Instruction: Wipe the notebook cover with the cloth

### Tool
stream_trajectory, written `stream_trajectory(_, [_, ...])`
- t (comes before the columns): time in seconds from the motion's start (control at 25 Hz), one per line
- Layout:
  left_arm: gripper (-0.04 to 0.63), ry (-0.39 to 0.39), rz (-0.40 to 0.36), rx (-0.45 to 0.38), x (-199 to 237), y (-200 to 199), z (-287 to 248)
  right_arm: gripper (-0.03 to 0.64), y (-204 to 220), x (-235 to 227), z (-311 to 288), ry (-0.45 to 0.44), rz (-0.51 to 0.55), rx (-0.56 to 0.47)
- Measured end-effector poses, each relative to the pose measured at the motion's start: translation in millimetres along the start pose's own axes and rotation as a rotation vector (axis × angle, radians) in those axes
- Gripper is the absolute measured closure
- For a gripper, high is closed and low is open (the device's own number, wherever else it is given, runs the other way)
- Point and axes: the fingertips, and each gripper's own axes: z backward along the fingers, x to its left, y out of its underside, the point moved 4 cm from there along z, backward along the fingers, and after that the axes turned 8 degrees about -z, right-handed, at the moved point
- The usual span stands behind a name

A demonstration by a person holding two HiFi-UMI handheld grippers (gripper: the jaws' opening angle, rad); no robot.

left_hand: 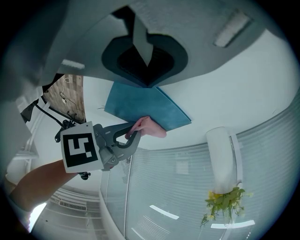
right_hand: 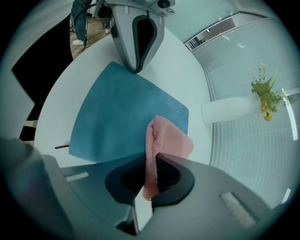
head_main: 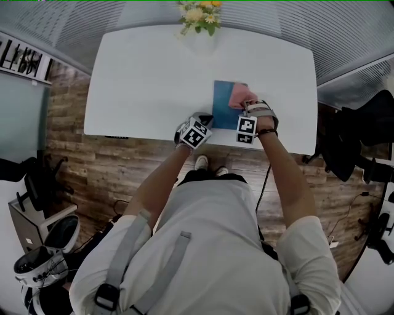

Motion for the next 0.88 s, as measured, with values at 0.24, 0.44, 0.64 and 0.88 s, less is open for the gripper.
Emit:
stream_trajectory(0.24, [0.594, -0.001, 0.001, 0.004, -0.1, 0.8, -0.5, 0.615, -2.0, 13.2, 10.1, -0.002, -0.012, -0.012])
stream_trajectory(0.44, [0.594, -0.002, 0.001, 0.006, 0.3, 1.1, -0.8, 0.615, -4.9, 24.4, 19.1, -0.006, -0.012, -0.020])
stream_trajectory(0.64, [0.594, -0.005, 0.002, 0.004, -0.3, 0.6, 0.0, 0.615, -9.3, 37.7, 31.4, -0.014, -0.001, -0.026])
stream_trajectory(0.88, [0.594, -0.007, -0.002, 0.001, -0.9, 0.7, 0.3, 0.615, -12.5, 52.2, 42.1, -0.021, -0.016, -0.039])
